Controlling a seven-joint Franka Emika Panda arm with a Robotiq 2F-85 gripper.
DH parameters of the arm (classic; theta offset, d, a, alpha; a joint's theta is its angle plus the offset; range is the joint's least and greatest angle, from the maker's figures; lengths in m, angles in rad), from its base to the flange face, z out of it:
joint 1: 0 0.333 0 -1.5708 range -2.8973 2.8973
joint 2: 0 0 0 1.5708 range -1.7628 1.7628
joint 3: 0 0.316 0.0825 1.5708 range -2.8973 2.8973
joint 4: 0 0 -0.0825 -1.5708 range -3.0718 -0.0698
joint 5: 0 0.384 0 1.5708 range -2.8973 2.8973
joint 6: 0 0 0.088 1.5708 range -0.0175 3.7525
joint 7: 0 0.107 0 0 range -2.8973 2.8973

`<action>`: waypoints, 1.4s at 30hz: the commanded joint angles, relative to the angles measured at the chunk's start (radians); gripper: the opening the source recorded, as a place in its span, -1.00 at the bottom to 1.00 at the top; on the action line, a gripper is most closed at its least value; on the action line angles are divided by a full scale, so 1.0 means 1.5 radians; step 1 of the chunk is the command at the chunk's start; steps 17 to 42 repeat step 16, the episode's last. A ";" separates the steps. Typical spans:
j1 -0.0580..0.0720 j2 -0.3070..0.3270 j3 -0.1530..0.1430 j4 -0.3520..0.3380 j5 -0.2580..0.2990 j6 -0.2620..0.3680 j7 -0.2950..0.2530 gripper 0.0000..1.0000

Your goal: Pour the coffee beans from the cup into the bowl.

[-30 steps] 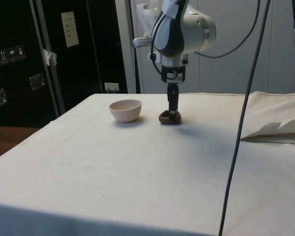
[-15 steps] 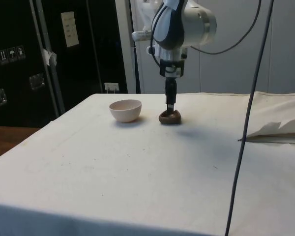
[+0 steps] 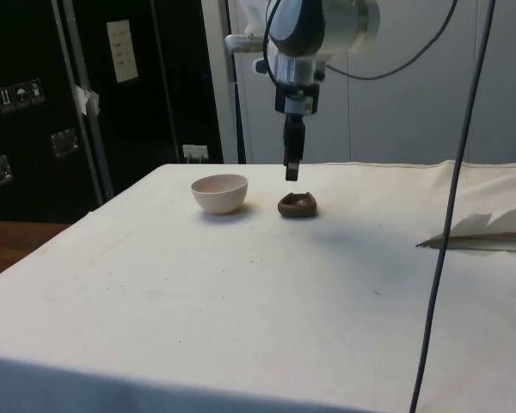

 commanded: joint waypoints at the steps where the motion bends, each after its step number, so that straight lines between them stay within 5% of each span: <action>1: 0.003 -0.004 -0.009 0.000 -0.026 -0.010 0.021 1.00; 6: -0.002 -0.027 -0.006 0.004 -0.047 -0.039 0.037 1.00; 7: -0.005 -0.031 0.000 0.002 -0.027 -0.037 0.019 1.00; 13: -0.004 -0.039 0.000 0.013 -0.077 -0.066 0.063 1.00; 42: -0.007 -0.044 0.005 0.012 -0.063 -0.067 0.052 1.00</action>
